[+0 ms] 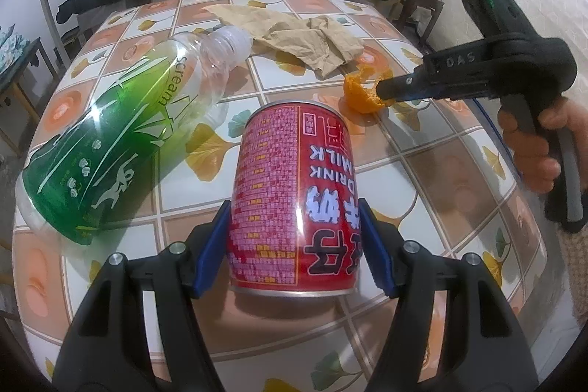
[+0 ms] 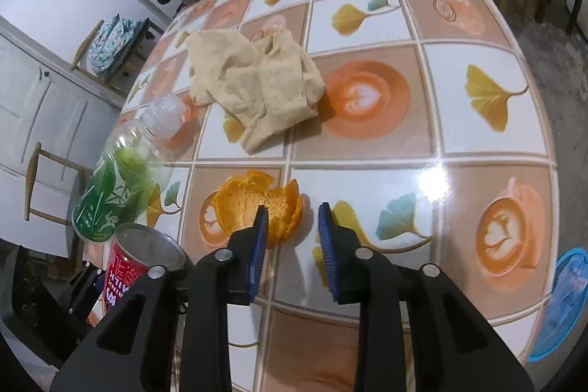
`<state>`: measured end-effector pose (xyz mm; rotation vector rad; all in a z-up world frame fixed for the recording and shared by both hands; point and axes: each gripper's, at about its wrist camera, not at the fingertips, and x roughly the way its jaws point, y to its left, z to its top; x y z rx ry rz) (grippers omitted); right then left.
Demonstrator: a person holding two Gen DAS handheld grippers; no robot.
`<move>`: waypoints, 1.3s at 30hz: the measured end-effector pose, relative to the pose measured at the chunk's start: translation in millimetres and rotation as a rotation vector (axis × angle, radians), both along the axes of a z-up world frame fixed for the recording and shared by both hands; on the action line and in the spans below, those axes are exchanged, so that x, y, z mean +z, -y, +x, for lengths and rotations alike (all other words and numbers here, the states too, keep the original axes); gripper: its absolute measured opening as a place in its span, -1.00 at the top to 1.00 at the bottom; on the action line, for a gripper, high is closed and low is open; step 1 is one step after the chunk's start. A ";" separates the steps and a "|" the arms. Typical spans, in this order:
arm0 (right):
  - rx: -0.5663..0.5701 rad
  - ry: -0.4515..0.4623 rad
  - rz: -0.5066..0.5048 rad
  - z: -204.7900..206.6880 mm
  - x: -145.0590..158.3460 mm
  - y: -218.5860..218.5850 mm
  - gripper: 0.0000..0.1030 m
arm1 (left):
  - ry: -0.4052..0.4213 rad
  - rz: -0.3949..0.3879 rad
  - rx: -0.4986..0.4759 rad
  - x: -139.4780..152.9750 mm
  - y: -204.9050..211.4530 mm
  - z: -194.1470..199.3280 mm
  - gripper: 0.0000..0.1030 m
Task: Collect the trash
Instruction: 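Grasp the red milk can with the left tool while the right tool grasps the orange peel, then lift the milk can and orange peel and turn toward the blue wastebasket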
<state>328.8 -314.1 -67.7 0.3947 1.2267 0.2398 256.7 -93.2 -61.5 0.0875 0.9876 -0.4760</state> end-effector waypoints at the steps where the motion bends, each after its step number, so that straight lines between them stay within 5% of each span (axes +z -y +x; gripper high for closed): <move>1: -0.003 -0.005 0.008 0.0 -2.6 -1.2 0.66 | -0.001 -0.001 0.001 -0.2 0.0 0.2 -0.21; 7: -0.061 -0.008 0.070 -1.7 -10.3 1.3 0.87 | -0.003 -0.007 0.016 -0.2 -3.9 1.2 -0.21; 20: -0.122 0.081 0.107 -35.2 24.6 25.5 0.89 | 0.003 -0.025 0.054 15.8 -11.8 -15.4 -0.20; 33: -0.230 0.192 0.132 -110.8 65.8 81.6 0.89 | 0.083 -0.033 0.004 53.1 12.1 -53.1 -0.20; 39: -0.350 0.247 0.106 -165.1 84.1 132.8 0.89 | 0.091 -0.063 -0.091 67.9 44.4 -66.3 -0.20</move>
